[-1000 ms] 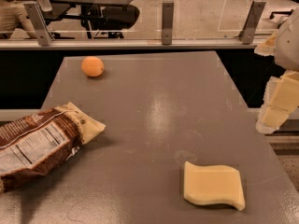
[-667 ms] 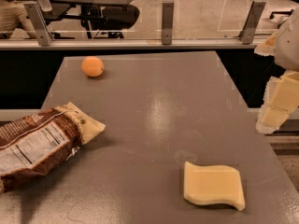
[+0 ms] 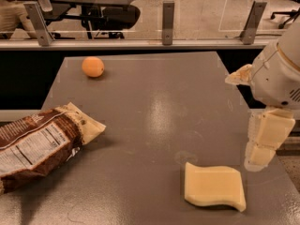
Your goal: Pick sponge
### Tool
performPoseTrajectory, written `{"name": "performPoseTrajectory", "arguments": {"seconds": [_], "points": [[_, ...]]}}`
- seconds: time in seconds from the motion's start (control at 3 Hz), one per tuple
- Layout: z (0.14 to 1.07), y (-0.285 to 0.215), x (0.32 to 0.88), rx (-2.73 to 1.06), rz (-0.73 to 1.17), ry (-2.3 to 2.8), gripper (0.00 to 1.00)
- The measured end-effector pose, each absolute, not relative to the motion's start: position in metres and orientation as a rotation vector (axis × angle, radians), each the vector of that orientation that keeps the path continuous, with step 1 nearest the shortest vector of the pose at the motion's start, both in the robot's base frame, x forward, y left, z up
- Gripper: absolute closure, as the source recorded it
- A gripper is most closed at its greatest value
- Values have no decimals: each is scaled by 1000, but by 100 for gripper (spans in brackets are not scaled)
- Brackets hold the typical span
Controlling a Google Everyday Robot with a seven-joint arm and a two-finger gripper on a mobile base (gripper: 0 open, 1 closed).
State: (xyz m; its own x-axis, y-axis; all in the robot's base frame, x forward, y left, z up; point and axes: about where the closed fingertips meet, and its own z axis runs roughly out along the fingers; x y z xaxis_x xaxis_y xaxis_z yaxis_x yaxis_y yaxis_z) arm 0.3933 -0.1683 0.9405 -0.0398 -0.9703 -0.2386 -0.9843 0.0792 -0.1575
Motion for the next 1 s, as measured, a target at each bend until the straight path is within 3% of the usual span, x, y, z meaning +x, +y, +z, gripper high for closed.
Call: {"name": "performPoseTrajectory", "arguments": {"seconds": [1.0], "points": [[857,-138,337,-2090,210,1975,0]]}}
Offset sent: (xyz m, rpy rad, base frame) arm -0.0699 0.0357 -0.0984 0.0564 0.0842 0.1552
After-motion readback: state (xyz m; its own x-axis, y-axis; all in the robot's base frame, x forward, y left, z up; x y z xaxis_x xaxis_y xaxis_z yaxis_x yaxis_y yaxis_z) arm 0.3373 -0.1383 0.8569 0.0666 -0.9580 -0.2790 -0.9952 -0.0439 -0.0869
